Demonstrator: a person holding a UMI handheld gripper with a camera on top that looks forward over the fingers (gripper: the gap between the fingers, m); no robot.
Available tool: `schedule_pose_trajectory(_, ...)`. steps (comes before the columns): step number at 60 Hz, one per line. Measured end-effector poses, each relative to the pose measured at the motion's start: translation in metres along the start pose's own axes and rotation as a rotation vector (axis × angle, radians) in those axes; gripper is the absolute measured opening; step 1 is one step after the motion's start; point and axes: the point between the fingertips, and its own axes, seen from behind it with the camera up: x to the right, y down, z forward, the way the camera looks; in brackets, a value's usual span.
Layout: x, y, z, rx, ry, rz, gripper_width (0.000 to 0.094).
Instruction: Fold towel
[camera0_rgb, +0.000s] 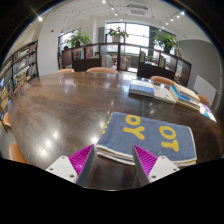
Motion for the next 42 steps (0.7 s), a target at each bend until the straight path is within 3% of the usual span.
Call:
schedule_pose_trajectory(10,-0.017,-0.040,0.061,0.013,0.044,0.005,0.0720)
schedule_pose_trajectory(17,-0.018,-0.027,0.088,-0.034,0.058,-0.001,0.0650)
schedule_pose_trajectory(19,-0.015,-0.034,0.088,0.003,0.074,0.011,0.0572)
schedule_pose_trajectory(29,0.008,-0.028,0.086,0.023,0.167,0.007,0.0112)
schedule_pose_trajectory(42,0.012,-0.038,0.077,-0.046,0.115,0.016,0.0052)
